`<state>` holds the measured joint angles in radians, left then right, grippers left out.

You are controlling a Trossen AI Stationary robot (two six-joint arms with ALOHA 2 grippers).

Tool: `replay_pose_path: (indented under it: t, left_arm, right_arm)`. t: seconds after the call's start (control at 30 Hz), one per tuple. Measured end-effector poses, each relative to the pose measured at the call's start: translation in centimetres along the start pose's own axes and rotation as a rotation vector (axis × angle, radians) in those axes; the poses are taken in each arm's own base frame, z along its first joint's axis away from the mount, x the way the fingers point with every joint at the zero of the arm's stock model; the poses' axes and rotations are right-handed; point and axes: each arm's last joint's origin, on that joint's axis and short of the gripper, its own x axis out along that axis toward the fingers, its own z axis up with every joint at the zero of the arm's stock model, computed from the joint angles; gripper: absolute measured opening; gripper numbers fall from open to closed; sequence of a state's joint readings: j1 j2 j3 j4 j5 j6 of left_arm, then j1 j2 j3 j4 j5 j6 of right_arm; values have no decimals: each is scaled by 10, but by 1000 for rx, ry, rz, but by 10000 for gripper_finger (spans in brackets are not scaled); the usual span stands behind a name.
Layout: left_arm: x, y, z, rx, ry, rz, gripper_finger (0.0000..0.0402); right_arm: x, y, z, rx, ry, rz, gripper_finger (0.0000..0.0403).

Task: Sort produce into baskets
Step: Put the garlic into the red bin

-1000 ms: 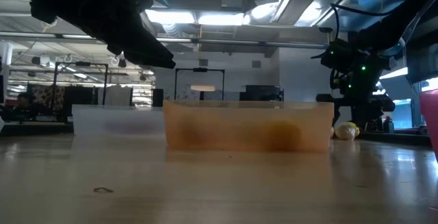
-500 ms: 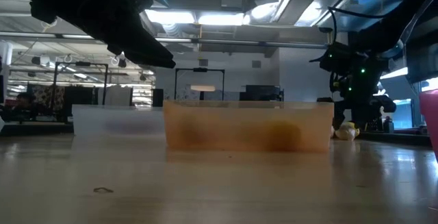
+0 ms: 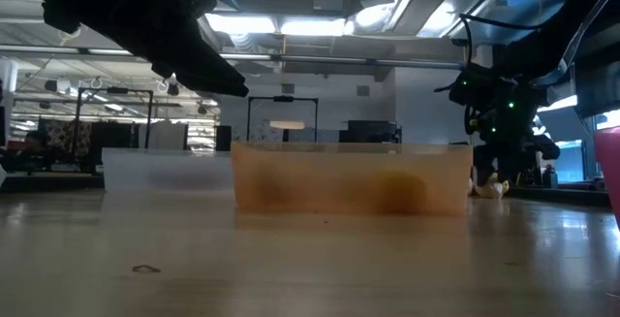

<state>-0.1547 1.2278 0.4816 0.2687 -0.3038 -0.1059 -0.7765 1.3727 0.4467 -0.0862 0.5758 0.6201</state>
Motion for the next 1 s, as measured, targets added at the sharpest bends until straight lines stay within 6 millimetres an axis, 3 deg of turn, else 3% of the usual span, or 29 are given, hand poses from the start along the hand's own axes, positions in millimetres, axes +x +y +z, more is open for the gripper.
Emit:
replay_pose_path:
  t: [0.33, 0.67, 1.0]
  left_arm:
    - [0, 0, 0, -10, 3, 0, 246]
    - [0, 0, 0, -22, 3, 0, 246]
    - [0, 0, 0, -34, 4, 0, 246]
  right_arm:
    - [-1, 0, -2, -69, 20, -5, 92]
    - [-13, -5, -3, -151, 65, 40, 84]
    - [-43, -17, -3, -188, 215, 311, 83]
